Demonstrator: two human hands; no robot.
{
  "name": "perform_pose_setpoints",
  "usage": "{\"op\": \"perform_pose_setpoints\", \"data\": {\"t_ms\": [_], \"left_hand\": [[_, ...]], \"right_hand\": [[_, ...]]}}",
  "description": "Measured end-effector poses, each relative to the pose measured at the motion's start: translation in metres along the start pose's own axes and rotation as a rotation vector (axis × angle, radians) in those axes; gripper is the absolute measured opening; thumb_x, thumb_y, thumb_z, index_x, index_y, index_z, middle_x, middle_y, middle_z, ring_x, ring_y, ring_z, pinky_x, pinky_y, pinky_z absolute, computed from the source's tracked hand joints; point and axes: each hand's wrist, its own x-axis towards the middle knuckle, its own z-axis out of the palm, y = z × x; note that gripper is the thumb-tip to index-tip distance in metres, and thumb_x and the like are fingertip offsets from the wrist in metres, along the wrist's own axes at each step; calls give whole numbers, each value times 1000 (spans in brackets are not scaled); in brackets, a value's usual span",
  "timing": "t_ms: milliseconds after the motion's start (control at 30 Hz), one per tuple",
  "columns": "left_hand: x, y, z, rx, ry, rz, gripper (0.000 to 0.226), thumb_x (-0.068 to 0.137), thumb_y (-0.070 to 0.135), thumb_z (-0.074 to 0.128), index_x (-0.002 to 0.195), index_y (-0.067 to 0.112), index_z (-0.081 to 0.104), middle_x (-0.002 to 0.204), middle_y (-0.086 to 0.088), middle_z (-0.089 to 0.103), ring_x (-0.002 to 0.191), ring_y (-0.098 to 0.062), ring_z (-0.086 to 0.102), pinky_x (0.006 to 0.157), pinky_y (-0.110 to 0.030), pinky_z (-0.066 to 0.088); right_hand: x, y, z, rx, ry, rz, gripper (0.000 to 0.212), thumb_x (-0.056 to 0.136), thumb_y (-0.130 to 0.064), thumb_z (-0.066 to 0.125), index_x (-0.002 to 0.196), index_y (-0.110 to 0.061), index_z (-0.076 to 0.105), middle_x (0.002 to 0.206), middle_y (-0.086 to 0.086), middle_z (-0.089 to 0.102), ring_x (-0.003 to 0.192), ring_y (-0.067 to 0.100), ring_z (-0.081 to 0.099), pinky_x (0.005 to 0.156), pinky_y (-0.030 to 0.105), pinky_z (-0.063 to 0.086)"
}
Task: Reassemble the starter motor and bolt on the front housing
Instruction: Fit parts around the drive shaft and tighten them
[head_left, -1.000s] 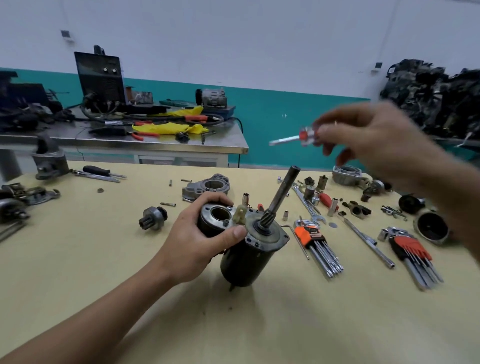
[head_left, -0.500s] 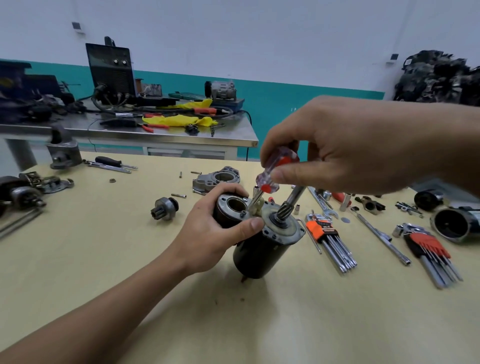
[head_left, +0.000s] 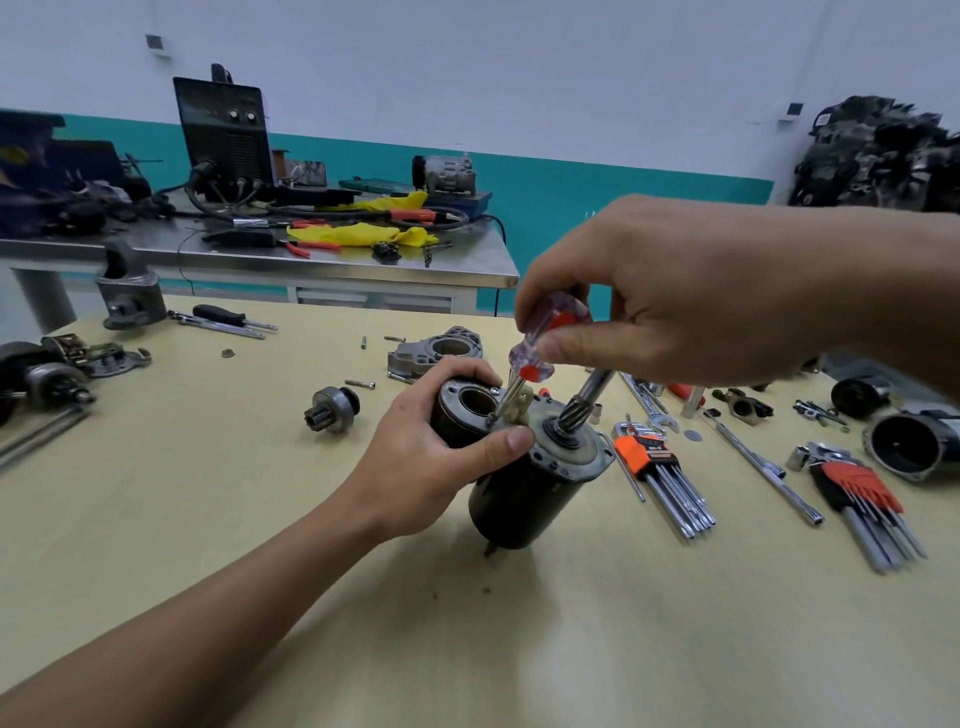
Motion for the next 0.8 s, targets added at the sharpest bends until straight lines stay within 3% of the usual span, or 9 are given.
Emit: {"op": "perform_pose_setpoints", "data": {"t_ms": [200,333,433,600,700,800], "left_hand": [[0,-1,-1,-1,-1,5,42,74,38,81,108,25,60,88,11,68,77,-6,69,62,-17,53],[0,-2,-1,-26,-5,7,42,75,35,81,108,23,59,86,11,68,75,-6,68,61,-16,52],[0,-2,-1,-27,-3,9,40,75,36,81,107,25,60,85,11,68,74,-5,67,61,-17,52],[1,-2,-1,-27,-3,29,34,76,37,82,103,33,62,85,13,68,74,-4,68,61,-16,53],[1,-1,0,-23,8,38,33,75,39,82,102,36,62,85,14,68,73,-3,68,60,-16,53],[1,-1,1,-11,8,43,32,76,38,82,101,37,62,85,15,67,74,-3,67,60,-16,53]], "right_hand": [[2,2,-2,26,-19,4,46,79,-62,42,109,-36,65,95,-26,62,85,-9,57,65,9,41],[3,3,-2,38,-29,-21,45,79,-61,44,110,-36,66,97,-26,62,86,-22,52,67,-3,39],[4,1,-4,30,-39,-36,45,78,-59,46,113,-39,65,102,-26,63,87,-15,56,67,9,44],[8,-3,-3,6,-17,-32,38,81,-53,48,111,-39,66,104,-25,60,97,0,58,82,25,47],[11,-7,-2,-26,14,-18,29,89,-49,56,110,-34,69,95,-24,62,88,1,59,77,21,48],[14,-9,-2,-102,8,-4,31,92,-51,51,95,-26,70,80,-11,66,70,9,61,63,32,52]]}}
